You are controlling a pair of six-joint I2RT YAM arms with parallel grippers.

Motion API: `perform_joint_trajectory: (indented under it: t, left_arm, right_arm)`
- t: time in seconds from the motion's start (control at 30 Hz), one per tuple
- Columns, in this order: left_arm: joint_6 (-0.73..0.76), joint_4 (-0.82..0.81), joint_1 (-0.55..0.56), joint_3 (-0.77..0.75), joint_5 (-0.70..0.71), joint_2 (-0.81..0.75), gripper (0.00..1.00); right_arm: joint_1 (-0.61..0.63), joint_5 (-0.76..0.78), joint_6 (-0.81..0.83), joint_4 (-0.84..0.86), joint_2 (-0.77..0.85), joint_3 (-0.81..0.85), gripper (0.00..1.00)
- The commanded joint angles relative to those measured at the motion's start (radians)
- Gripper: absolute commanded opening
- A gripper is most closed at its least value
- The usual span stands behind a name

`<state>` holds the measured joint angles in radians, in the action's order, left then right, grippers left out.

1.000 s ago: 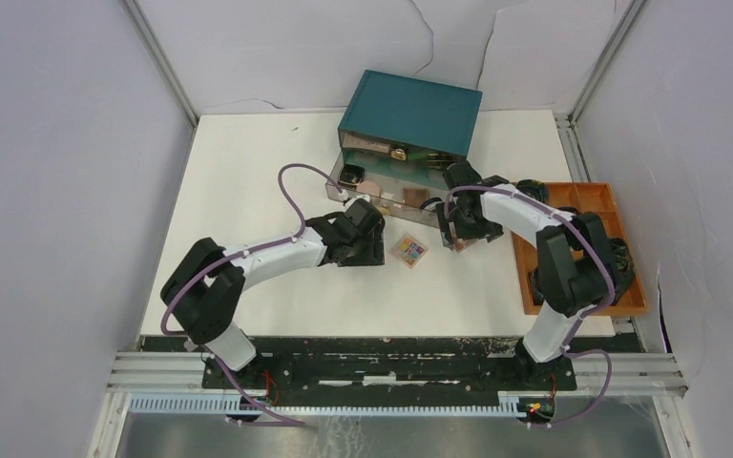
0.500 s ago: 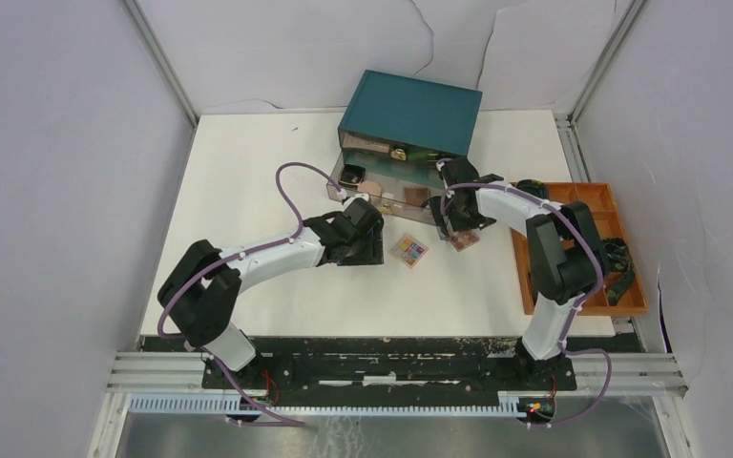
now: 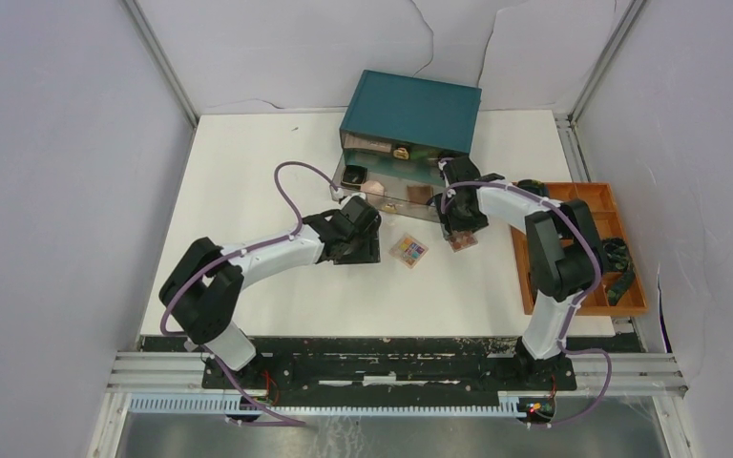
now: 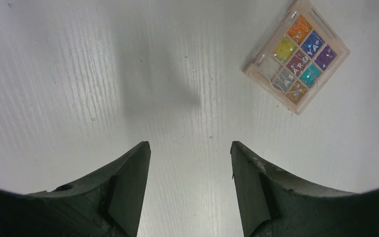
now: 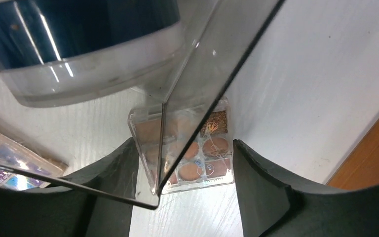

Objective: Organize the makeup

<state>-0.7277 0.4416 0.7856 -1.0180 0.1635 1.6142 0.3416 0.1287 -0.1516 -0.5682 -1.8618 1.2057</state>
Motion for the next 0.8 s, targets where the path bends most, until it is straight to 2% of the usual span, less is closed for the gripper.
perform_joint_trajectory:
  t: [0.0,0.17,0.4,0.53,0.77]
  left_arm:
    - [0.045,-0.006,-0.008,-0.033,0.001,0.005,0.68]
    - [0.051,-0.016,-0.010,-0.028,-0.012,0.014,0.68]
    - [0.062,-0.030,-0.010,-0.016,-0.021,0.016,0.67]
    - [0.062,-0.037,-0.010,0.010,-0.018,0.003,0.67]
    - [0.063,-0.039,-0.010,0.044,-0.004,-0.036,0.67]
  right_arm:
    - [-0.024,0.081,-0.046,0.011,0.032,-0.054,0.61]
    - [-0.023,0.060,-0.092,-0.019,0.127,-0.105,0.54]
    - [-0.005,-0.044,-0.168,-0.073,0.310,-0.125,0.51]
    - [0.012,-0.076,-0.205,-0.107,0.338,-0.004,0.50]
    - [0.032,-0.102,-0.233,-0.110,0.138,0.319,0.50]
